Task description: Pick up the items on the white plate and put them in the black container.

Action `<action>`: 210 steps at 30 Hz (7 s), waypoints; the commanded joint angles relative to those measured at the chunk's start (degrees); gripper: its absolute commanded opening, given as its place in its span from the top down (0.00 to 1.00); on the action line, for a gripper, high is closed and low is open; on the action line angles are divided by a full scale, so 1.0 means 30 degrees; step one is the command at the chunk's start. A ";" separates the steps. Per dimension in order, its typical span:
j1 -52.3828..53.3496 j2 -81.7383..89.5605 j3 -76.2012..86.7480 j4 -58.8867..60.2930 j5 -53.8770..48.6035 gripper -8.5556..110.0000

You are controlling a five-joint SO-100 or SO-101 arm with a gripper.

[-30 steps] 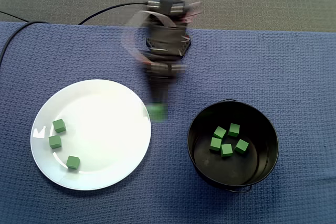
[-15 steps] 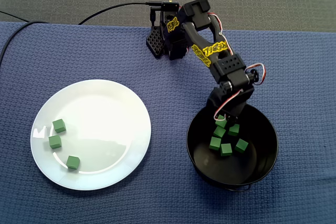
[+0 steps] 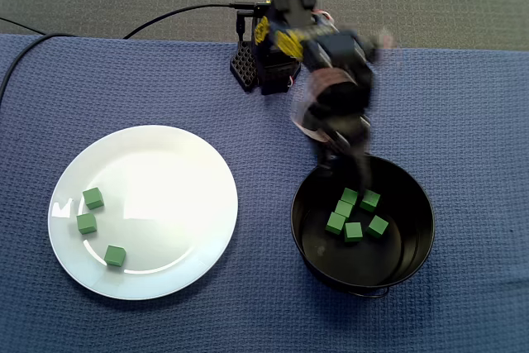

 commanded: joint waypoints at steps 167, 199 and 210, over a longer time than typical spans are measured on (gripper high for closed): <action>1.5176 0.4658 0.7617 -1.1748 -0.6797 0.64; 1.9570 -0.9463 0.7969 -2.0303 -1.3770 0.68; 1.9219 -0.9023 0.9932 -2.2705 -1.4678 0.70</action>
